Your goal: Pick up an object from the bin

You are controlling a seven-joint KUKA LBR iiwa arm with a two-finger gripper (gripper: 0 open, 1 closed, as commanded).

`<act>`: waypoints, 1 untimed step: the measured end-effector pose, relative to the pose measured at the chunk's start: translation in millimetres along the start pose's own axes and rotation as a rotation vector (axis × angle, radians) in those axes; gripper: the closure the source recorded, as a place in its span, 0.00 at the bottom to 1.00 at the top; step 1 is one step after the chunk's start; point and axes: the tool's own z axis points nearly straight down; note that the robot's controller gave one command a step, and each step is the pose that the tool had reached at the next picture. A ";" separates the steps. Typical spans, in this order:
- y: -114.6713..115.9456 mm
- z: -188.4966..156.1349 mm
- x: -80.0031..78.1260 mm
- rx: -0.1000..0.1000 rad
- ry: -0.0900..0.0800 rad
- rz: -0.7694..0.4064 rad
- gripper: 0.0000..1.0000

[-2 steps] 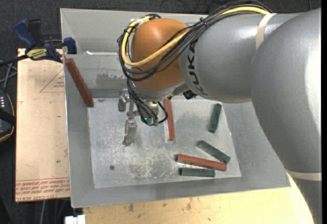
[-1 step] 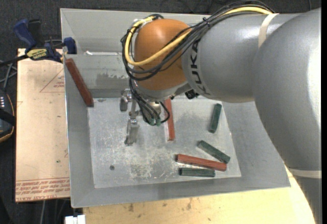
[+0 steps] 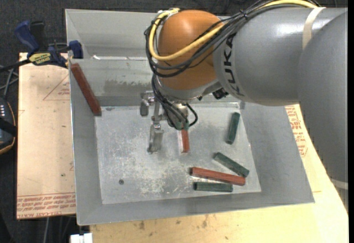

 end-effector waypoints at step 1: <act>-9.1 16.1 3.6 -0.010 -0.008 -0.241 0.00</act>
Offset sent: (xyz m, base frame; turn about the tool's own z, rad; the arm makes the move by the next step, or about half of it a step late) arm 0.0025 -0.0692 -0.0737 -0.2016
